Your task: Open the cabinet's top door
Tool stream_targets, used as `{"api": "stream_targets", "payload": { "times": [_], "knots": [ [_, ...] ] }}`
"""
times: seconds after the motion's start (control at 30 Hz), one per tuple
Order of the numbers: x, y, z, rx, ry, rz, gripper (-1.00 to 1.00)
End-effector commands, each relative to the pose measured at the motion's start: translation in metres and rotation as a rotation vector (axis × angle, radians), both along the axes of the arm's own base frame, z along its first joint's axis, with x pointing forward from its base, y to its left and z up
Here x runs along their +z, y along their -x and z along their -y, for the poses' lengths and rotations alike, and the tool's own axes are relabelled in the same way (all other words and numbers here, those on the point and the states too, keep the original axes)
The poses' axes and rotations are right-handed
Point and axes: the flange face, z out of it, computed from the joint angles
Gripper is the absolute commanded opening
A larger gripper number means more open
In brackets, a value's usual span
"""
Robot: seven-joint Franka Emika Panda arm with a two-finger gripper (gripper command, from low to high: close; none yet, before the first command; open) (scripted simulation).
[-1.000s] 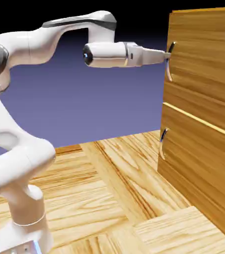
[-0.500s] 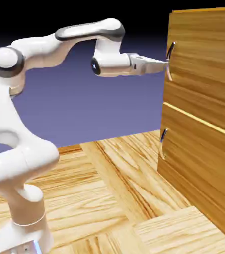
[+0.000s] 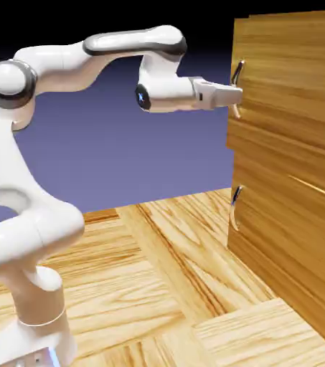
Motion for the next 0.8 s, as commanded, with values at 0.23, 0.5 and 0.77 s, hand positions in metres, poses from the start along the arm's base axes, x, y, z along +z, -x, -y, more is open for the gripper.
{"api": "stream_targets", "payload": {
  "times": [0.23, 0.5, 0.77],
  "knots": [
    [0.000, 0.041, 0.017, 0.084, -0.001, -0.001, -1.00],
    [0.000, 0.087, 0.041, 0.182, -0.001, -0.001, -1.00],
    [0.000, 0.143, 0.080, 0.312, -0.001, -0.001, -1.00]
  ]
}}
